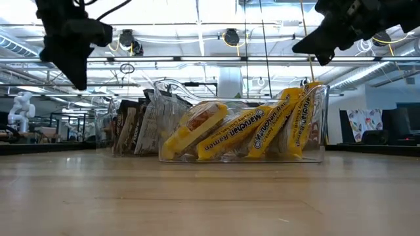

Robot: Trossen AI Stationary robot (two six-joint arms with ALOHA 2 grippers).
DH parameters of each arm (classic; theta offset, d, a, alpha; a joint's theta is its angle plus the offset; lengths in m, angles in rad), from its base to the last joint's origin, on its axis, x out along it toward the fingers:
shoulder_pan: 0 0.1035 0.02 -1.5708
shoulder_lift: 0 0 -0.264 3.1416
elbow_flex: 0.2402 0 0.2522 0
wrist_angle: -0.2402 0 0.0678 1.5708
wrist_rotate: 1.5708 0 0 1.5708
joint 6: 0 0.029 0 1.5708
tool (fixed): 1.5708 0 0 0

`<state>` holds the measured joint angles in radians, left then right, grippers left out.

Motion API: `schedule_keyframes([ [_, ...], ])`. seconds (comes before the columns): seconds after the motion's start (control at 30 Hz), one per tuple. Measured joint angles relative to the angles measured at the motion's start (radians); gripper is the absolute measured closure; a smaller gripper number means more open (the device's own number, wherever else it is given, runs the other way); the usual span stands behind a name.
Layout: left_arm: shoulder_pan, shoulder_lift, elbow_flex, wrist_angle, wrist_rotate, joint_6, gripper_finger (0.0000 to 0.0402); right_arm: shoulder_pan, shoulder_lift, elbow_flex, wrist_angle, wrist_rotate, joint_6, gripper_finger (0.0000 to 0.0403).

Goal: Sort Maruchan noodles
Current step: Adjust the transparent bins

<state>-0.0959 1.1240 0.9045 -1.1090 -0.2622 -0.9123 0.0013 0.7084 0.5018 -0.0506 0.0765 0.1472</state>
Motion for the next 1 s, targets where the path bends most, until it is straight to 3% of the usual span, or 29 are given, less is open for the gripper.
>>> schedule_keyframes([
  [0.43, 0.132, 0.002, -0.216, 0.069, -0.020, -0.046, 0.0376, 0.000, -0.002, 0.000, 0.048, 0.000, -0.010, 0.0402],
  [0.7, 0.264, 0.001, -0.272, 0.304, -0.027, 0.134, 0.0376, 0.000, -0.002, 0.000, 0.094, 0.000, -0.010, 0.0403],
  [1.0, 0.427, 0.002, -0.280, 0.350, -0.027, 0.291, 0.0376, 0.000, -0.002, 0.000, 0.092, -0.001, -0.010, 0.0403],
])
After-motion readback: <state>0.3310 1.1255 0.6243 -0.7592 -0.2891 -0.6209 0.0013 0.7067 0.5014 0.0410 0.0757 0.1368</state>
